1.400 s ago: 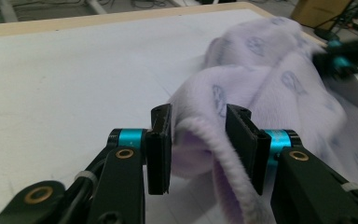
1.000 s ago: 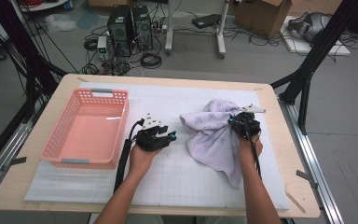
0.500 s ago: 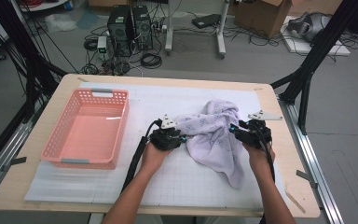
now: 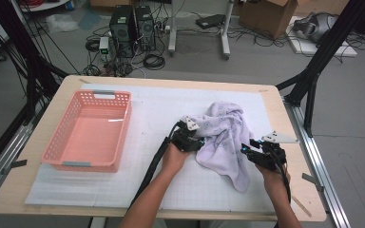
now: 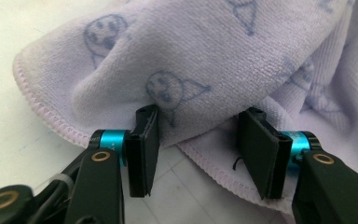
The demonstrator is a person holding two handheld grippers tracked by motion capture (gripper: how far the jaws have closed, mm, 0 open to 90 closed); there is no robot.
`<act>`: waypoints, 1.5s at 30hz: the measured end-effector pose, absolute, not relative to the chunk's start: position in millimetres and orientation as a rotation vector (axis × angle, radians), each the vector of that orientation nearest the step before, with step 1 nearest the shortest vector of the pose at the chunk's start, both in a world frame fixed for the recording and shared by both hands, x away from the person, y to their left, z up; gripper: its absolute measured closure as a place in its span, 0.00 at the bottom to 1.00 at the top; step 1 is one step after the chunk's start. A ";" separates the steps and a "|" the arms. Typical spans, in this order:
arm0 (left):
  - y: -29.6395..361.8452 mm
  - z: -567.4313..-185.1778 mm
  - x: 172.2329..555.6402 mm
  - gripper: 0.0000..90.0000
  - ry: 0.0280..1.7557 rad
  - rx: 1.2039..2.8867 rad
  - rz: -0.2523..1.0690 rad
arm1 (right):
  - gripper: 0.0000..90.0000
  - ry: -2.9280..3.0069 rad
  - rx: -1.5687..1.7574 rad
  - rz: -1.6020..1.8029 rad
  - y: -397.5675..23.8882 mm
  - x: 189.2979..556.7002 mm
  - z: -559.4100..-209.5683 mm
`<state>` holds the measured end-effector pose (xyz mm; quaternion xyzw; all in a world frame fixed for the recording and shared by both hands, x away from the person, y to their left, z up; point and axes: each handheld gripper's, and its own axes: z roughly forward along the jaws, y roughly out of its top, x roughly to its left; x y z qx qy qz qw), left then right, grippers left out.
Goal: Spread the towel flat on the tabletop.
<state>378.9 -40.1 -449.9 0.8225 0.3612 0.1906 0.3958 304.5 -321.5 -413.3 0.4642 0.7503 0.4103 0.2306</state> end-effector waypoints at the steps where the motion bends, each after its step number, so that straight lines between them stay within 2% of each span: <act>1: -41.4 -449.8 377.7 0.68 0.927 2.078 0.470 | 0.62 2.072 1.280 1.128 -319.8 304.0 -417.1; 4: -46.9 -449.5 372.7 0.87 0.877 2.096 0.447 | 0.62 2.088 1.285 1.132 -315.9 302.0 -421.7; 8: -44.9 -448.5 372.2 0.94 0.902 2.083 0.409 | 0.63 2.090 1.285 1.136 -314.1 299.8 -423.2; 13: -18.4 -445.6 362.1 0.95 0.933 2.049 0.363 | 0.64 2.092 1.287 1.140 -317.5 298.1 -422.4; 27: 86.2 -441.8 304.3 0.95 1.064 1.968 0.401 | 0.64 2.152 1.274 1.123 -304.1 297.0 -426.3; 35: 106.9 -443.0 256.2 0.94 1.056 1.939 0.394 | 0.63 2.201 1.248 1.080 -299.7 283.3 -431.5; 40: 112.6 -446.9 242.3 0.93 1.034 1.930 0.371 | 0.63 2.249 1.255 1.030 -300.7 272.8 -440.0; 41: 113.3 -447.5 240.7 0.91 1.027 1.927 0.364 | 0.64 2.261 1.265 1.021 -301.3 271.6 -442.6; 42: 113.9 -448.1 240.1 0.89 1.017 1.924 0.361 | 0.69 2.260 1.271 1.039 -302.9 270.1 -444.6; 43: 115.2 -448.2 240.4 0.83 1.010 1.919 0.358 | 0.81 2.268 1.268 1.065 -304.3 268.4 -445.4; 44: 116.2 -447.8 240.9 0.72 1.009 1.908 0.357 | 0.96 2.322 1.232 1.082 -305.9 263.6 -443.4; 45: 117.2 -447.2 241.6 0.72 1.007 1.901 0.363 | 0.96 2.322 1.232 1.082 -305.9 263.6 -443.4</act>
